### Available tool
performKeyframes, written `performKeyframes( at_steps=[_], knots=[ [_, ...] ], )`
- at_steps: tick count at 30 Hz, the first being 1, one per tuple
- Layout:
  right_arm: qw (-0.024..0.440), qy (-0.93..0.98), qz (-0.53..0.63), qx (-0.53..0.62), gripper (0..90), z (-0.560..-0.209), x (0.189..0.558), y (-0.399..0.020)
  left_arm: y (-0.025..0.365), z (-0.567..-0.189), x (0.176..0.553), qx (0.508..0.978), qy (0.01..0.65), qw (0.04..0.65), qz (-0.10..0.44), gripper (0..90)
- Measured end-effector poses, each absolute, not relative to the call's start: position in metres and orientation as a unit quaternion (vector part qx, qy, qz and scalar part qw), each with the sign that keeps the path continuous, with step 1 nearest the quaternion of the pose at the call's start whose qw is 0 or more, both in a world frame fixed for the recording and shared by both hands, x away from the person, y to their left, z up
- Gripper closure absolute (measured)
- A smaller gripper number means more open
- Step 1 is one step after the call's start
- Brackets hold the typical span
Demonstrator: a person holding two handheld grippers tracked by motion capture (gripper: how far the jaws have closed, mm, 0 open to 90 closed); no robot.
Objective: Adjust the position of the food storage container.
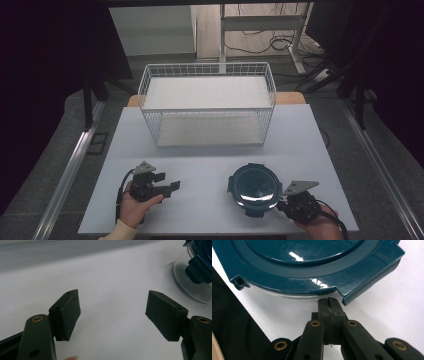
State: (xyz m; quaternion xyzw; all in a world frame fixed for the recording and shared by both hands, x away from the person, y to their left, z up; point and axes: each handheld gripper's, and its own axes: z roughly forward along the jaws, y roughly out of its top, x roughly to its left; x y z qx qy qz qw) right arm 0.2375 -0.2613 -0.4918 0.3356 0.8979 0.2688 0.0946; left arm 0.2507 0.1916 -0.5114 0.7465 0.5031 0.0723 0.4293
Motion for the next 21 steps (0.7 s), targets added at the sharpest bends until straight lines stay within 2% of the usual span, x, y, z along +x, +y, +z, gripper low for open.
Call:
performKeyframes(
  at_steps=[14,21],
  knots=[
    [0.104,0.898,0.272,0.329,89.5,-0.493,0.243,-0.249,0.193,-0.511,0.251,0.743,0.508,0.430,0.070,27.3],
    [0.129,0.896,0.267,0.330,89.5,-0.494,0.250,-0.239,0.195,-0.511,0.252,0.742,0.509,0.430,0.069,27.4]
  ],
)
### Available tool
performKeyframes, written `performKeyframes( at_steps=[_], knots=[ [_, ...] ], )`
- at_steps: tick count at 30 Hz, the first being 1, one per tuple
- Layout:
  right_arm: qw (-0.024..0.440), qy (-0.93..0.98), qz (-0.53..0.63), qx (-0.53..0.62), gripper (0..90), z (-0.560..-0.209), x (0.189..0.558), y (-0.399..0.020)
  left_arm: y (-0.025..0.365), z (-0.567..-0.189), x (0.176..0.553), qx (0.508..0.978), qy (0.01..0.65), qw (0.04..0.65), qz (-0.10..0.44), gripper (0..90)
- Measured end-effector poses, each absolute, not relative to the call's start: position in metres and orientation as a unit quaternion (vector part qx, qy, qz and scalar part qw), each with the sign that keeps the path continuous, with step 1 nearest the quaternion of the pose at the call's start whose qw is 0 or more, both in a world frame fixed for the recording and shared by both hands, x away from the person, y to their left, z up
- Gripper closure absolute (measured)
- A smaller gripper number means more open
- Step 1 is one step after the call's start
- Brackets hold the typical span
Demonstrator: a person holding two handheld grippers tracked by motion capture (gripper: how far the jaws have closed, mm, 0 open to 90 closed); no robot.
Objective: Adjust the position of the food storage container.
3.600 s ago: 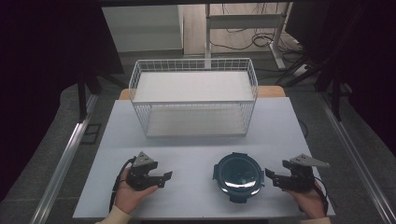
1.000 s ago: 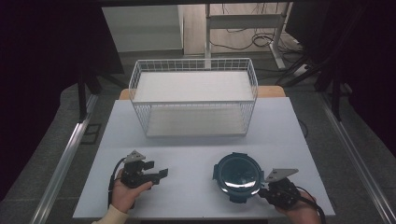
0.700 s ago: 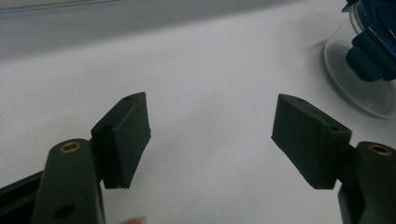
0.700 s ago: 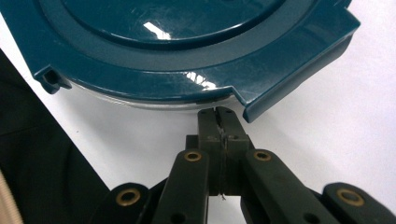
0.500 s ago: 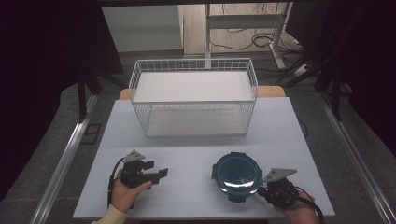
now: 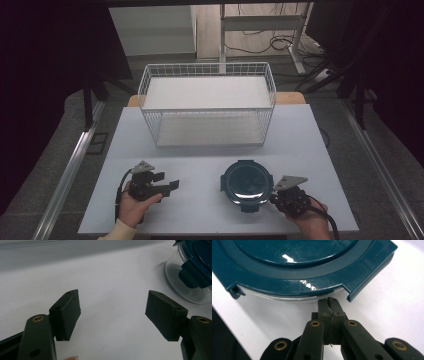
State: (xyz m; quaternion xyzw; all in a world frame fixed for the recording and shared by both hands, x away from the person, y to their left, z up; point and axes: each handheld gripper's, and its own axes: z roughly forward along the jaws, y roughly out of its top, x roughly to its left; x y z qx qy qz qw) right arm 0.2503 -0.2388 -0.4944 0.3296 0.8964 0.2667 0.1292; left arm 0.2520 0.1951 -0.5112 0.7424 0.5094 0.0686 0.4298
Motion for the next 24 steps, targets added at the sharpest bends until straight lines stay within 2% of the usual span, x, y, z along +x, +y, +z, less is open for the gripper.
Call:
performKeyframes(
  at_steps=[10,24],
  knots=[
    [0.143,0.900,0.259,0.319,89.5,-0.494,0.263,-0.224,0.195,-0.511,0.252,0.740,0.511,0.432,0.068,27.4],
    [0.121,0.903,0.277,0.304,89.6,-0.495,0.281,-0.186,0.199,-0.510,0.252,0.734,0.517,0.436,0.069,27.4]
  ],
)
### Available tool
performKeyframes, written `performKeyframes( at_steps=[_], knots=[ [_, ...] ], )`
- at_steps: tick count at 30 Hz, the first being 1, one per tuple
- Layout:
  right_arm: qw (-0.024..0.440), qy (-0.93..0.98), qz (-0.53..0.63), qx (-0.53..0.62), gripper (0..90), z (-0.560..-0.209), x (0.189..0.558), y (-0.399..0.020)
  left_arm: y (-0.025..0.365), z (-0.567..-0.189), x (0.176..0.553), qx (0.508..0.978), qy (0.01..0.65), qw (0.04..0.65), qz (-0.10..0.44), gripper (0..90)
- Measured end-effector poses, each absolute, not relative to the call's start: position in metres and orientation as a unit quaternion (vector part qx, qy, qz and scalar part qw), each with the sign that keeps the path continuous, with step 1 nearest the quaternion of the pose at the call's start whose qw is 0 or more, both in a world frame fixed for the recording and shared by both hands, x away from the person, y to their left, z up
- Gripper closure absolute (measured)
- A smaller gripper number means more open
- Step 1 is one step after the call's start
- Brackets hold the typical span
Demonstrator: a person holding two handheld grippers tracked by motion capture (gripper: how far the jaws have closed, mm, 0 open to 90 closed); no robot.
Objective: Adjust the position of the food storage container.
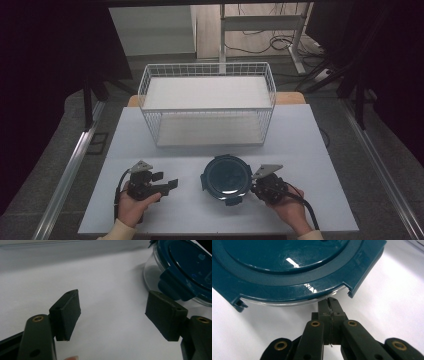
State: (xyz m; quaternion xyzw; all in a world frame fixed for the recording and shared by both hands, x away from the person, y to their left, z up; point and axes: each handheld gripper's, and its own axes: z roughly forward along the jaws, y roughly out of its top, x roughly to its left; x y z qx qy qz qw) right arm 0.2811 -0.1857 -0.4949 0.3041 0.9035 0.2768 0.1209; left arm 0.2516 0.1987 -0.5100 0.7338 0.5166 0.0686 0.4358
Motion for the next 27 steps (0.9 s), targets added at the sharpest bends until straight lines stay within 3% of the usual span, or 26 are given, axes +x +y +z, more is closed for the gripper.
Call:
performKeyframes(
  at_steps=[27],
  knots=[
    [0.089,0.919,0.287,0.257,89.5,-0.501,0.286,-0.130,0.202,-0.511,0.253,0.729,0.523,0.436,0.068,27.5]
  ],
)
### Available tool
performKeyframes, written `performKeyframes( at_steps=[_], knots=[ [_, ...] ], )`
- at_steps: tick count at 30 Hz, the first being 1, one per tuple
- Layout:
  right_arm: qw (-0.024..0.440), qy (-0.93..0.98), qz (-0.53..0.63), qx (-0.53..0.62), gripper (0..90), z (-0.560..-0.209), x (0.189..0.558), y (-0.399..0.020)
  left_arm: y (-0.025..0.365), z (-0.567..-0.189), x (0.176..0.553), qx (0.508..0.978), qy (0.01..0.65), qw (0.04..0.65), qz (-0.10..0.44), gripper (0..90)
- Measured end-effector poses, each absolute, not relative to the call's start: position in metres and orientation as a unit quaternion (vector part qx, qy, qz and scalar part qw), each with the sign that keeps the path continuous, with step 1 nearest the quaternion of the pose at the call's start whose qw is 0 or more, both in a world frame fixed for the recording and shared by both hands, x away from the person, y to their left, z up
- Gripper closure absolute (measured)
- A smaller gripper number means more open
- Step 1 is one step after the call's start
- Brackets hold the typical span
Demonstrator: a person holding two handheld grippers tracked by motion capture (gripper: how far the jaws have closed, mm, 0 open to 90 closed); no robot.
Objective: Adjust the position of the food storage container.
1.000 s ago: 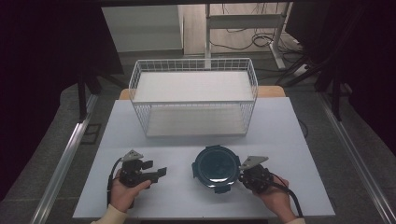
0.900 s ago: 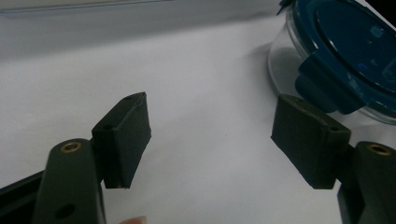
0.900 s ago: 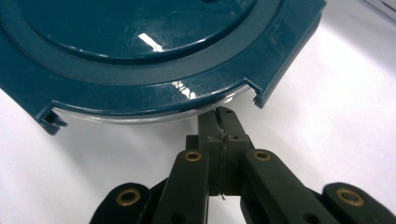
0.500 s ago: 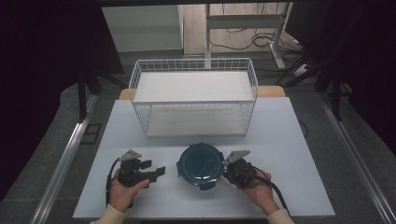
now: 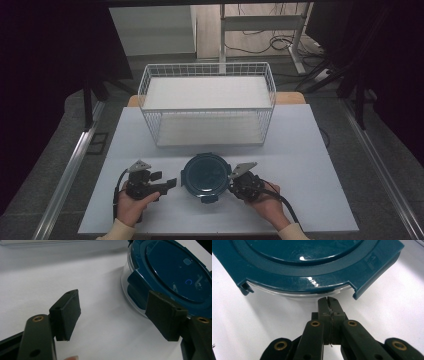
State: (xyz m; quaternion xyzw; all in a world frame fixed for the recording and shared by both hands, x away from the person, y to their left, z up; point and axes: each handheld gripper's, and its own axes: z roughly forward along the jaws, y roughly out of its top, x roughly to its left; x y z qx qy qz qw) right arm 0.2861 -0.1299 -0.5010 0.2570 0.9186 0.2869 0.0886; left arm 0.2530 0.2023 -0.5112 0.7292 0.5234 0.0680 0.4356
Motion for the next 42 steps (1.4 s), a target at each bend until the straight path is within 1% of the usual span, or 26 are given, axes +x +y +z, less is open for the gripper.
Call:
performKeyframes(
  at_steps=[17,22,26,27,28,29,30,32,34,35,36,38,42],
  knots=[
    [0.088,0.919,0.294,0.249,89.5,-0.503,0.284,-0.126,0.205,-0.510,0.253,0.727,0.525,0.437,0.070,27.5],
    [0.087,0.900,0.332,0.267,89.5,-0.491,0.283,-0.143,0.207,-0.509,0.252,0.725,0.526,0.439,0.071,27.5],
    [0.096,0.879,0.364,0.294,89.2,-0.483,0.281,-0.169,0.208,-0.509,0.252,0.725,0.525,0.440,0.072,27.5],
    [0.097,0.865,0.382,0.310,83.6,-0.482,0.282,-0.180,0.207,-0.509,0.252,0.725,0.525,0.440,0.072,27.5],
    [0.097,0.865,0.382,0.310,83.6,-0.482,0.282,-0.180,0.207,-0.509,0.252,0.725,0.525,0.440,0.072,27.5],
    [0.097,0.846,0.405,0.334,66.6,-0.482,0.283,-0.190,0.208,-0.508,0.251,0.724,0.524,0.442,0.073,27.4],
    [0.097,0.846,0.405,0.334,66.6,-0.482,0.283,-0.190,0.208,-0.508,0.251,0.724,0.524,0.442,0.073,27.4],
    [0.097,0.829,0.421,0.355,53.9,-0.482,0.285,-0.197,0.208,-0.507,0.251,0.724,0.525,0.442,0.074,27.4],
    [0.095,0.816,0.430,0.375,43.5,-0.482,0.287,-0.200,0.208,-0.507,0.251,0.724,0.524,0.443,0.074,27.4],
    [0.085,0.810,0.435,0.385,38.3,-0.483,0.289,-0.201,0.208,-0.507,0.251,0.724,0.523,0.443,0.073,27.3],
    [0.085,0.810,0.435,0.385,38.3,-0.483,0.289,-0.201,0.208,-0.507,0.250,0.725,0.523,0.443,0.072,27.3],
    [0.073,0.808,0.435,0.391,34.0,-0.485,0.291,-0.200,0.207,-0.507,0.250,0.727,0.520,0.443,0.070,27.3],
    [0.074,0.815,0.422,0.391,30.4,-0.488,0.292,-0.199,0.205,-0.506,0.249,0.729,0.516,0.444,0.068,27.2]
  ],
)
